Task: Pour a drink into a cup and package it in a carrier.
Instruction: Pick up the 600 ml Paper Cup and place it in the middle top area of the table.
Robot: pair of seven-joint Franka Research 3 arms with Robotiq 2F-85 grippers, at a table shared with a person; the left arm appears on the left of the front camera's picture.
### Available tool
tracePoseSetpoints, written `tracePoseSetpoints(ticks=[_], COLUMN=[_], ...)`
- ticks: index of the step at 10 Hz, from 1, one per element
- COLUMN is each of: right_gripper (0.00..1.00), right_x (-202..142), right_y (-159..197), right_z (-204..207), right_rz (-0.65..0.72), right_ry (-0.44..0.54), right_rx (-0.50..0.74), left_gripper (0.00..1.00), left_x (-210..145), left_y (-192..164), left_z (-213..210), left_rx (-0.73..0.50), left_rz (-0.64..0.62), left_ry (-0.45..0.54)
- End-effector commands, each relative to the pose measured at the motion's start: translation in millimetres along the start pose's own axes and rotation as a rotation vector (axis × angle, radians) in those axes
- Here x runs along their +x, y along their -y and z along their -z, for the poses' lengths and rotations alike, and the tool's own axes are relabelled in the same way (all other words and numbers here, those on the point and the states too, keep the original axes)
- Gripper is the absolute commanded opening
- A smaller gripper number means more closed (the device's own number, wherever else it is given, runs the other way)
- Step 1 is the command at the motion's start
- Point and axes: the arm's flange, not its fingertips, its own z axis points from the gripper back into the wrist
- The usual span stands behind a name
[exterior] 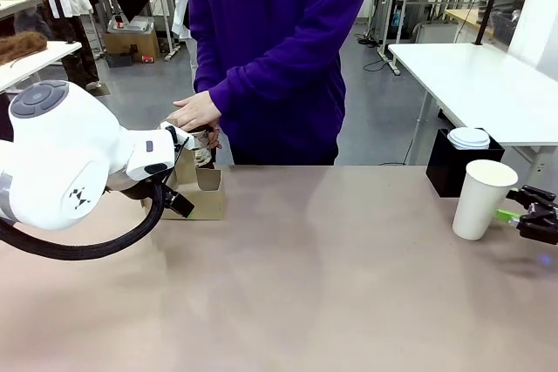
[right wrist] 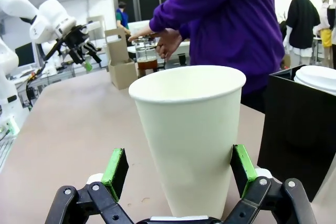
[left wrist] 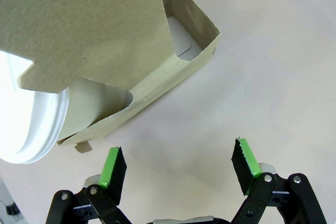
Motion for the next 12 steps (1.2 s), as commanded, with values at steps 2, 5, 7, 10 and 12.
tracePoseSetpoints(ticks=[2, 5, 7, 10, 12], right_gripper=[1.0, 1.0, 1.0, 1.0, 1.0], right_x=[-3.0, -6.0, -7.8, -9.6, -9.8], right_y=[2.9, 11.1, 19.8, 27.6, 30.7], right_z=[18.6, 35.3, 47.2, 64.9, 68.2], right_rz=[0.012, 0.029, 0.05, 0.078, 0.086], right_ry=[0.018, 0.025, 0.027, 0.023, 0.027], right_rx=[-0.042, -0.058, -0.067, -0.076, -0.077], left_gripper=[1.0, 1.0, 1.0, 1.0, 1.0], left_x=[-0.2, -0.2, -0.2, -0.2, -0.2], left_y=[0.1, 0.1, 0.1, 0.1, 0.1], left_z=[-0.2, -0.2, -0.2, -0.2, -0.2], left_rx=[-0.001, -0.001, -0.001, -0.001, -0.001], left_rz=[0.0, 0.0, 0.0, 0.0, 0.0], left_ry=[0.0, 0.0, 0.0, 0.0, 0.0])
